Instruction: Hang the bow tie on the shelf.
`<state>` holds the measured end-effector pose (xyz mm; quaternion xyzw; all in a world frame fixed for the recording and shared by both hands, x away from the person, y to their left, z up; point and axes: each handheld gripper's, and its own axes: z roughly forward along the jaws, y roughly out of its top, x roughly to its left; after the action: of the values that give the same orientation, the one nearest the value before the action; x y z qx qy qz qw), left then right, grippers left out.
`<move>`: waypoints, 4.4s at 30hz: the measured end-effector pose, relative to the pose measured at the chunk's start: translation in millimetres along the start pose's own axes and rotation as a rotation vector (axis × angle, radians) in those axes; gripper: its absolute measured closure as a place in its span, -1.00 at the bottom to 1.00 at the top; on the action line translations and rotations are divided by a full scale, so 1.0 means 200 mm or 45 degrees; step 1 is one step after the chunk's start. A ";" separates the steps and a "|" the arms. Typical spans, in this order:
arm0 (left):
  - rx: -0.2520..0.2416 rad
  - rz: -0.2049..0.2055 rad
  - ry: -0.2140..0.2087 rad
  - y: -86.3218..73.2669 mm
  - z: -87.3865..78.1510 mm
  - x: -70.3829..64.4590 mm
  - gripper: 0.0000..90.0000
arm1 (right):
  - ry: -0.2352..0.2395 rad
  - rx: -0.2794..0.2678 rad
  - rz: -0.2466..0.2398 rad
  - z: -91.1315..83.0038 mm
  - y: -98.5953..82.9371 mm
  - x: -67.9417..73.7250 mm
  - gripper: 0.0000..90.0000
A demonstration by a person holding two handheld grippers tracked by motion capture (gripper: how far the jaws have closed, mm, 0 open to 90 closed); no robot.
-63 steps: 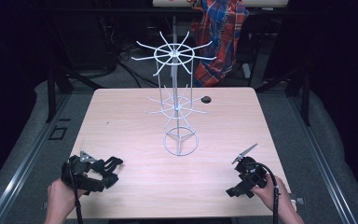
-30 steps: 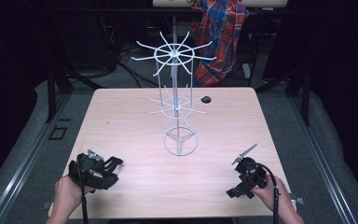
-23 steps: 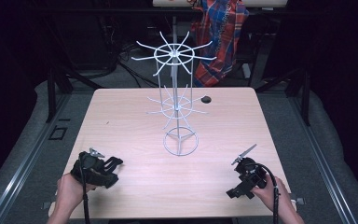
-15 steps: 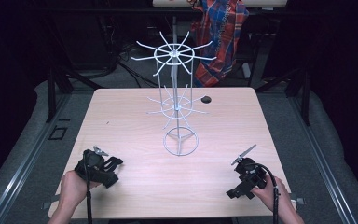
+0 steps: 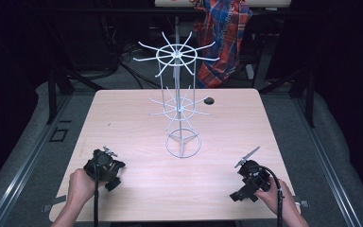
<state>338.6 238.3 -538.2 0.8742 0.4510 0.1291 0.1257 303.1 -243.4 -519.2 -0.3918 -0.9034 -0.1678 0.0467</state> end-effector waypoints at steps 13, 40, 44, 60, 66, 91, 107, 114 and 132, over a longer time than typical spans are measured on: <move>-0.012 0.042 0.009 -0.01 -0.01 -0.01 0.94 | -0.006 0.001 0.002 0.00 0.00 0.00 -0.71; -0.307 -0.050 -0.064 -0.03 -0.20 0.03 0.95 | -0.012 -0.007 0.008 0.00 0.00 0.00 -0.71; -0.341 -0.056 -0.087 -0.03 -0.22 0.02 0.95 | -0.017 0.002 -0.001 -0.01 0.00 0.00 -0.71; -0.440 -0.097 -0.126 -0.02 -0.29 0.03 0.94 | -0.011 -0.007 0.009 -0.01 0.00 0.00 -0.71; -0.475 -0.106 -0.132 0.00 -0.32 0.03 0.94 | -0.019 -0.001 0.003 -0.01 0.00 0.00 -0.71; -0.596 -0.106 -0.149 0.13 -0.39 0.02 0.94 | -0.003 -0.012 0.024 -0.01 -0.01 -0.02 -0.71; -0.638 -0.080 -0.169 0.21 -0.40 0.00 0.94 | 0.006 -0.032 0.054 -0.01 -0.01 -0.02 -0.72; -0.660 -0.070 -0.176 0.24 -0.42 -0.01 0.94 | 0.006 -0.024 0.044 -0.01 -0.01 -0.01 -0.72; -0.708 -0.045 -0.198 0.33 -0.44 -0.03 0.94 | -0.008 -0.013 0.028 0.00 -0.01 -0.01 -0.72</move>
<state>354.9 206.1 -433.6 0.8055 0.4022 0.1783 0.3970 303.0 -245.6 -519.1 -0.4025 -0.8983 -0.1706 0.0437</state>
